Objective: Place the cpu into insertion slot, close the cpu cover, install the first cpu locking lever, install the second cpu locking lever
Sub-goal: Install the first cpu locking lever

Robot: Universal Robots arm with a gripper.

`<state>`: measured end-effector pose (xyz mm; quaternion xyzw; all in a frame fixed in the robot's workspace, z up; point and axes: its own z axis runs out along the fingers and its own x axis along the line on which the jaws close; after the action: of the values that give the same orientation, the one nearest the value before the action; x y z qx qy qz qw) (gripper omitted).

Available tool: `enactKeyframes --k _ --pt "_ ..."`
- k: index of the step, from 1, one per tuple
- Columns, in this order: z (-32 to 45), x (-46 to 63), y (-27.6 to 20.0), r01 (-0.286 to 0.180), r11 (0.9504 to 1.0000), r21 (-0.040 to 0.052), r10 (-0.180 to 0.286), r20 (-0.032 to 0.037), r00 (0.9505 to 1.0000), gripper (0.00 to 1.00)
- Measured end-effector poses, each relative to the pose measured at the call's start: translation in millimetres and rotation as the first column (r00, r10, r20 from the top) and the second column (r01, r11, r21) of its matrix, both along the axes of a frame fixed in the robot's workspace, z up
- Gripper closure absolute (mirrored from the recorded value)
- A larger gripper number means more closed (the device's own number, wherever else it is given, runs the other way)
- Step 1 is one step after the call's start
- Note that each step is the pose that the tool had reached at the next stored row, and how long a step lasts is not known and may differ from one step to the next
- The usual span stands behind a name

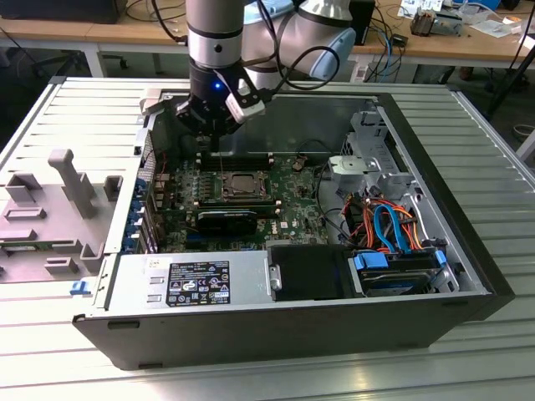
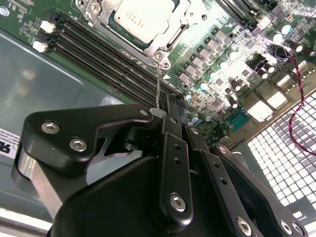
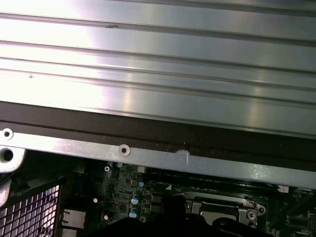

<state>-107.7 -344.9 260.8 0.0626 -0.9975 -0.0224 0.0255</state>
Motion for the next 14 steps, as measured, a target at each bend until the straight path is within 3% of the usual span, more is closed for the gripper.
enactKeyframes --k 14 --pt "0.0 5.1 0.0 0.0 1.0 0.0 0.0 0.0 1.0 0.89"
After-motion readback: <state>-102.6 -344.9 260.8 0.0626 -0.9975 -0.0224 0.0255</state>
